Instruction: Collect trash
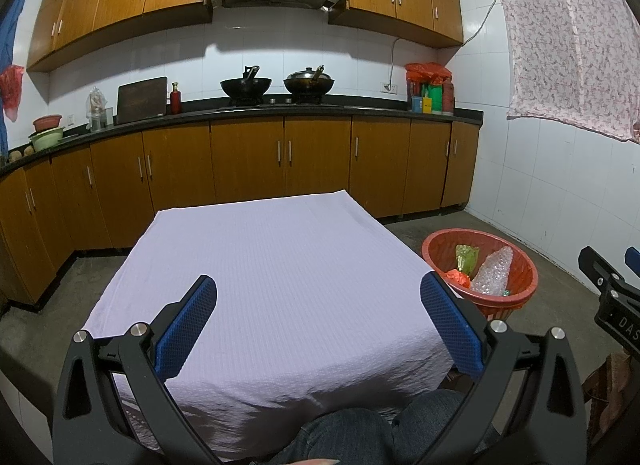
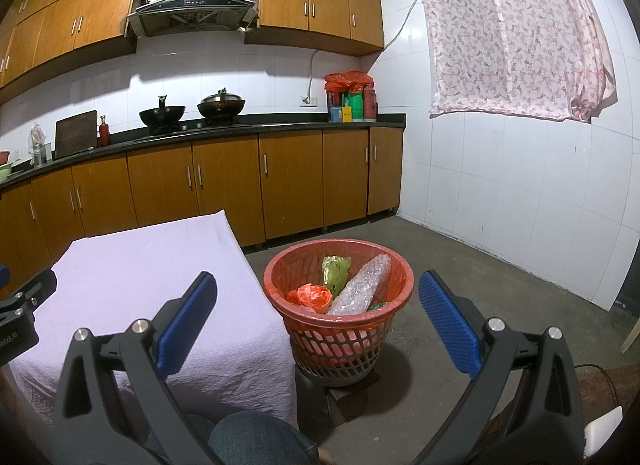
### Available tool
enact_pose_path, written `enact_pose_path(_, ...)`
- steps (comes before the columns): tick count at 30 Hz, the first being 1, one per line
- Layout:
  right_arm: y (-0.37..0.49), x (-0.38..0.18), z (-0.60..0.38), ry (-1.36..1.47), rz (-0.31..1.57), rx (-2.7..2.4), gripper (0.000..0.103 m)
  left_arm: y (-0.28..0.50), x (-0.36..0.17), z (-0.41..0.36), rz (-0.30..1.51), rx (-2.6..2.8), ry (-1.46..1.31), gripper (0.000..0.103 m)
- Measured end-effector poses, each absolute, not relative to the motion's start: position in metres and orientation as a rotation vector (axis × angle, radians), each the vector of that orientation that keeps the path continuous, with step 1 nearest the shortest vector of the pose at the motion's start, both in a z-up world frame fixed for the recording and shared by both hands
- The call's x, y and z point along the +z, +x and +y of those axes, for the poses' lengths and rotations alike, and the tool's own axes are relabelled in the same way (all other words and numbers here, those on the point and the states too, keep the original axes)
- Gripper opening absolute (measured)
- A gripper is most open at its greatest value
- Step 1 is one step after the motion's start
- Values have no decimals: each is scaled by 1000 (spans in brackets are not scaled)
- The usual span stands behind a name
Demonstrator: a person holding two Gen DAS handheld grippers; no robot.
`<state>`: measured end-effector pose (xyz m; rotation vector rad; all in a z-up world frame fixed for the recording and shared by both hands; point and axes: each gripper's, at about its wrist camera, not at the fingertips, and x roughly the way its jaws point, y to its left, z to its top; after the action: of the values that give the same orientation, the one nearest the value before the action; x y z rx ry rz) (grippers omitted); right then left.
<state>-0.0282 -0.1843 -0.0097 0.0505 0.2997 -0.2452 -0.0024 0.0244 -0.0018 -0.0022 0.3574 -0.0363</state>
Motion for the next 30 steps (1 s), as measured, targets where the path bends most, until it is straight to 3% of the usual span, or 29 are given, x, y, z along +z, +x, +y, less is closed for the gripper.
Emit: enact_pose_path(30, -29, -8, -185, 55, 300, -245, 99, -6, -5, 21, 364, -39, -1, 101)
